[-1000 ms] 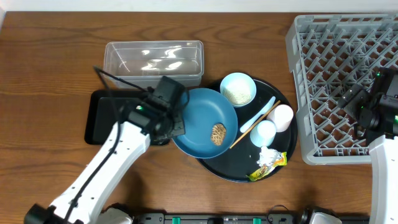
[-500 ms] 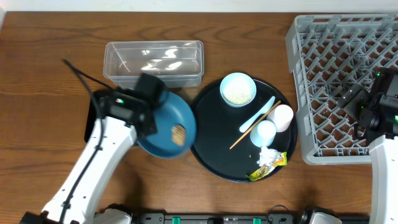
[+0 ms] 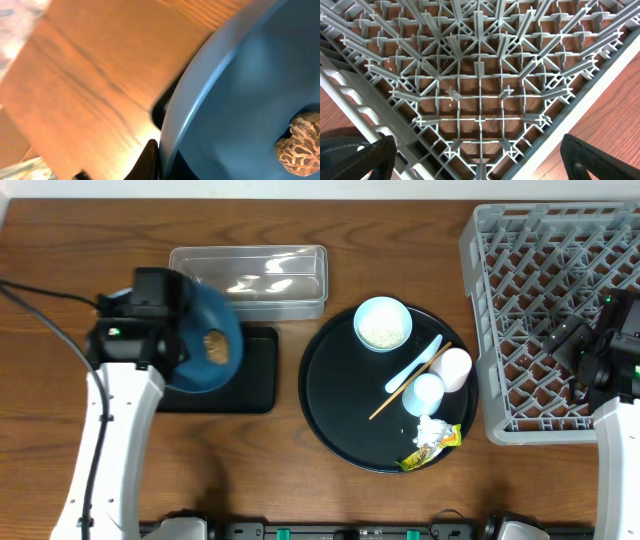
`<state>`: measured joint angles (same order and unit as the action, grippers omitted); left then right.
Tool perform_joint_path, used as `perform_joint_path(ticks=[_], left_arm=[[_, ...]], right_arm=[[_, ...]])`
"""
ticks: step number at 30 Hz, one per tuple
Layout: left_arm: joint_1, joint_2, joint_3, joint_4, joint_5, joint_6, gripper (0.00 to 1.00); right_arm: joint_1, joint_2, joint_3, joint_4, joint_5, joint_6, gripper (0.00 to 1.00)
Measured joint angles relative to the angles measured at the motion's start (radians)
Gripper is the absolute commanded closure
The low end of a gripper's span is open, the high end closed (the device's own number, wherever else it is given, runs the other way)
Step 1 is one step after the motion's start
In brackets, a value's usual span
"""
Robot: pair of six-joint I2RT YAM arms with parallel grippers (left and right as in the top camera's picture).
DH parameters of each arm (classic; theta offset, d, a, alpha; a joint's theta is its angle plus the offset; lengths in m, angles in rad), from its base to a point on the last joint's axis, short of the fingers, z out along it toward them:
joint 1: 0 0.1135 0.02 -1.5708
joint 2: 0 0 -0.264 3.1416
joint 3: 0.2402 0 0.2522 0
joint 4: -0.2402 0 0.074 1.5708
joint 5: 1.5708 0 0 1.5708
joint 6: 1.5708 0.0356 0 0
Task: Sort waste into correct bins and load items into the dishwasher rack
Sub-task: 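Carry the pan over the black tray and tip the mushroom out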
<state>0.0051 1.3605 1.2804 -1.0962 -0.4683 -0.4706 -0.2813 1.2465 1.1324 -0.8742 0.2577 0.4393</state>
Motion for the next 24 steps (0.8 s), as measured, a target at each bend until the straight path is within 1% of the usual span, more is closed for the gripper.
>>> perform_joint_path(ticks=[3, 7, 14, 20, 24], left_arm=[[0.043, 0.0, 0.0, 0.007, -0.019, 0.001, 0.94], [0.077, 0.0, -0.011, 0.06, -0.058, 0.001, 0.94], [0.085, 0.015, -0.07, 0.072, -0.172, 0.001, 0.94], [0.085, 0.022, -0.076, 0.074, -0.29, 0.002, 0.94], [0.085, 0.028, -0.079, 0.175, -0.325, 0.054, 0.94]], right_arm=[[0.0, 0.0, 0.0, 0.0, 0.0, 0.0, 0.01], [0.0, 0.0, 0.0, 0.0, 0.0, 0.0, 0.01], [0.0, 0.0, 0.0, 0.0, 0.0, 0.0, 0.01], [0.0, 0.0, 0.0, 0.0, 0.0, 0.0, 0.01], [0.0, 0.0, 0.0, 0.0, 0.0, 0.0, 0.01]])
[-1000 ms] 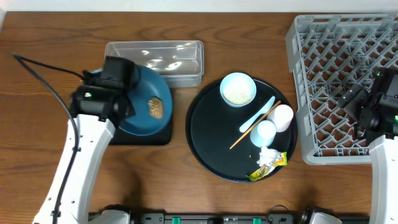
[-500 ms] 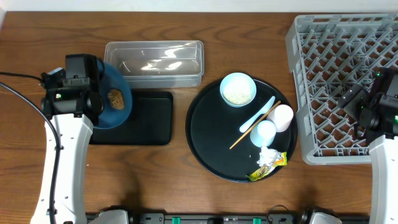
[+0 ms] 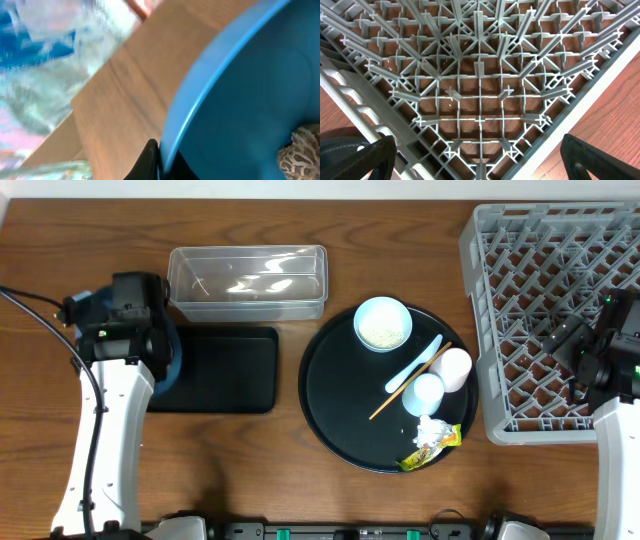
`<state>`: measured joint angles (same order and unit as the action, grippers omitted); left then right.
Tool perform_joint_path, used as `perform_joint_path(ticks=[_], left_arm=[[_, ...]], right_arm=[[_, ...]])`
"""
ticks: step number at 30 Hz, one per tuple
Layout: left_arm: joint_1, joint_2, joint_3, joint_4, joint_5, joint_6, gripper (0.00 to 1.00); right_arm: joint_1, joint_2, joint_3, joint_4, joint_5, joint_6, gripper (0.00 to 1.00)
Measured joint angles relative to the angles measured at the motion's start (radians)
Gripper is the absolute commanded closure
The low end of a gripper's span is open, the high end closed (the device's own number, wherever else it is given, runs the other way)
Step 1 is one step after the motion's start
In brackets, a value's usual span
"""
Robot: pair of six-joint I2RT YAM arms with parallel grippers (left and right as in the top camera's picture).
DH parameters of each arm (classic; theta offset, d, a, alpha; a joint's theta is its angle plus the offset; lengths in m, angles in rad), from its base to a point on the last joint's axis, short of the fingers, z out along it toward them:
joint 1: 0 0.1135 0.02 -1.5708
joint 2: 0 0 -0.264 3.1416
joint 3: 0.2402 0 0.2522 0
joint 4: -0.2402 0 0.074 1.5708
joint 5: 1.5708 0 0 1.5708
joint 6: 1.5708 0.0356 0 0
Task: Sort waste into correct bins and load items into the dishwasher rack
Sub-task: 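Carry the pan over the black tray and tip the mushroom out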
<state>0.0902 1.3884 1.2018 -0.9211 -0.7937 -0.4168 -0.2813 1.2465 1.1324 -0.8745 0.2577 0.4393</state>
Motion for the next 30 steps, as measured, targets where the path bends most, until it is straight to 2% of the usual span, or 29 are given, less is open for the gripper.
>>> perform_joint_path(ticks=[6, 12, 21, 30], left_arm=[[0.001, 0.07, -0.001, -0.019, -0.029, 0.068, 0.94], [0.0, 0.143, -0.001, -0.018, -0.146, 0.086, 0.94], [-0.072, 0.145, -0.001, -0.003, -0.235, 0.092, 0.94], [-0.117, 0.145, -0.001, -0.007, -0.248, 0.096, 0.94]], right_arm=[[0.0, 0.0, 0.0, 0.0, 0.0, 0.0, 0.01], [0.0, 0.0, 0.0, 0.0, 0.0, 0.0, 0.01], [0.0, 0.0, 0.0, 0.0, 0.0, 0.0, 0.01], [0.0, 0.0, 0.0, 0.0, 0.0, 0.0, 0.01]])
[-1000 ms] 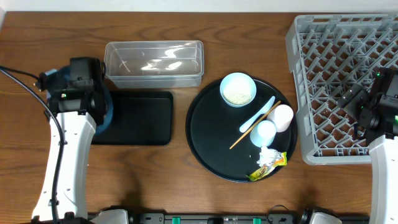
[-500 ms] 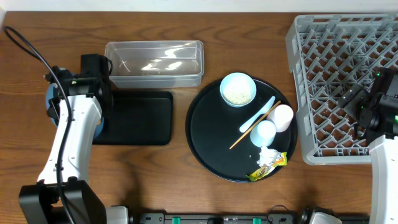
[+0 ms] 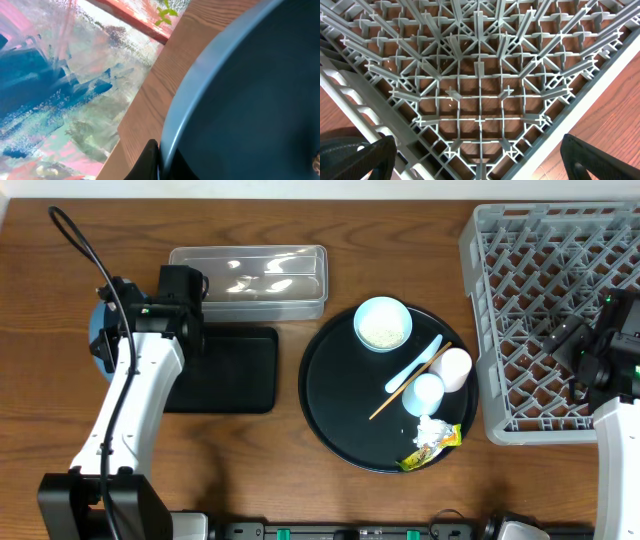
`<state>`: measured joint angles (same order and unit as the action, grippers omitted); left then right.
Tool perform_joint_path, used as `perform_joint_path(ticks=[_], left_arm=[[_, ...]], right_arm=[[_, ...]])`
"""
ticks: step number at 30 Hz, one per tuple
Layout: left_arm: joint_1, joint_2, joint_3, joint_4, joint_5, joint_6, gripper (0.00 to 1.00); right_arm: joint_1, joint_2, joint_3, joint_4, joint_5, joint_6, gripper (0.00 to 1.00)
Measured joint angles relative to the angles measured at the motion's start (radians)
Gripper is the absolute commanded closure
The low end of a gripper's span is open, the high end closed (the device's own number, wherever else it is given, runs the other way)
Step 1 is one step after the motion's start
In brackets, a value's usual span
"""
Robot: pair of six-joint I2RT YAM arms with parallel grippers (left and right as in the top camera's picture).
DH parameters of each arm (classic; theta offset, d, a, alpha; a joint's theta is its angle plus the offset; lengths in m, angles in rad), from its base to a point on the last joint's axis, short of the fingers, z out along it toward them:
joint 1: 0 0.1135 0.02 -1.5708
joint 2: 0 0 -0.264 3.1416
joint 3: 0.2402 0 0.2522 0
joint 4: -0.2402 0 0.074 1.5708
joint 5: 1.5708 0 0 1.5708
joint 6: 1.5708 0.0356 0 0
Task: Sort waste into correct bins and load items into the dishwasher rack
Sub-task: 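Carry the pan over the black tray and tip the mushroom out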
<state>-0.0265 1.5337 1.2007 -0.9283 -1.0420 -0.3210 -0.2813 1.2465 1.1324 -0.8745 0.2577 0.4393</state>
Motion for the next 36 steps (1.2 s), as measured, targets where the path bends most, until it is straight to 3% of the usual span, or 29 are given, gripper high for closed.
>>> perform_joint_path(ticks=[18, 36], left_arm=[[0.024, 0.0, -0.003, -0.086, -0.011, -0.153, 0.94], [0.026, 0.0, -0.003, -0.068, -0.012, -0.167, 0.94]], right_arm=[[0.0, 0.0, 0.0, 0.0, 0.0, 0.0, 0.01], [0.0, 0.0, 0.0, 0.0, 0.0, 0.0, 0.01]])
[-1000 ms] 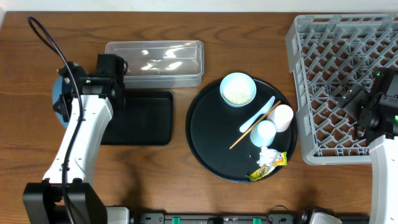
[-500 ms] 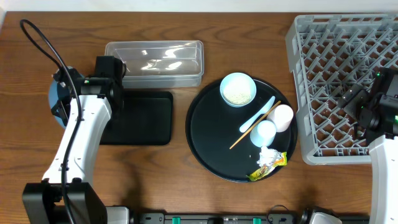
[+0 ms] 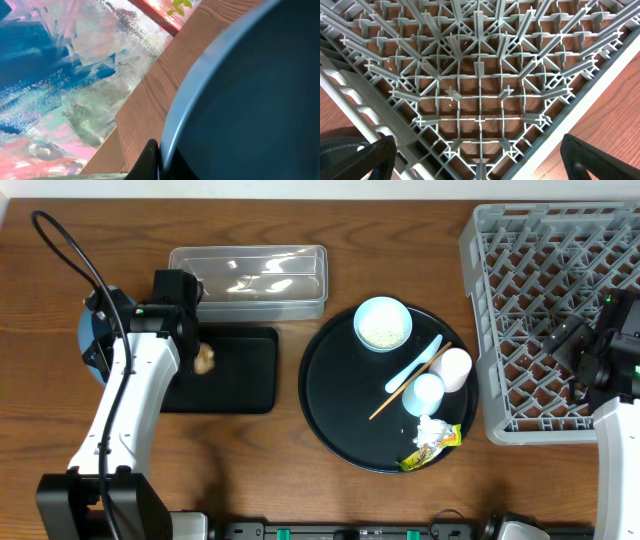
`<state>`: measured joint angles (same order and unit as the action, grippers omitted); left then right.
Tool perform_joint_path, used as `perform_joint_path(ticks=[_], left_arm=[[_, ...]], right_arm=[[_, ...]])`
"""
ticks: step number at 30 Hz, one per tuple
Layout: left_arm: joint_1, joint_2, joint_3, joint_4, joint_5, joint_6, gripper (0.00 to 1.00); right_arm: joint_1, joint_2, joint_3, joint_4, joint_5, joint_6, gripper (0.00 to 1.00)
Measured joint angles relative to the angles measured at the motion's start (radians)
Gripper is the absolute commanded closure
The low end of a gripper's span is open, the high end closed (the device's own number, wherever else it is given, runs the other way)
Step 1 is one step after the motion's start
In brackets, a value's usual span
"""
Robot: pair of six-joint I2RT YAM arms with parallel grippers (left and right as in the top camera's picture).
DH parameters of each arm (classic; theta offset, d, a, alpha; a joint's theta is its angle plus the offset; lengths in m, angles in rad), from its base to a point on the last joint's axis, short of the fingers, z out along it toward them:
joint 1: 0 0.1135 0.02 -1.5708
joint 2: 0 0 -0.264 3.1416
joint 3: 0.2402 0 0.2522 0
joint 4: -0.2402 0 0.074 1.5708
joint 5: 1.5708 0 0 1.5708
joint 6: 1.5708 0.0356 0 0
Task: Sort waste into correct bins and load items into the dishwasher rack
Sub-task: 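Carry the pan over the black tray and tip the mushroom out, then swing the empty blue pan back onto the round black tray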
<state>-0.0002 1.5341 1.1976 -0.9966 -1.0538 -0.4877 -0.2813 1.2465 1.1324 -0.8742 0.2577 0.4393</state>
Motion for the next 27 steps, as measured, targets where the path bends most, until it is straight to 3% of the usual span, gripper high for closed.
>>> perform_joint_path(ticks=[14, 27], left_arm=[[0.0, -0.034, 0.0, -0.026, 0.082, -0.01, 0.94], [0.0, -0.392, 0.0, -0.011, 0.263, -0.067, 0.94]], right_arm=[[0.0, 0.0, 0.0, 0.0, 0.0, 0.0, 0.01], [0.0, 0.0, 0.0, 0.0, 0.0, 0.0, 0.01]])
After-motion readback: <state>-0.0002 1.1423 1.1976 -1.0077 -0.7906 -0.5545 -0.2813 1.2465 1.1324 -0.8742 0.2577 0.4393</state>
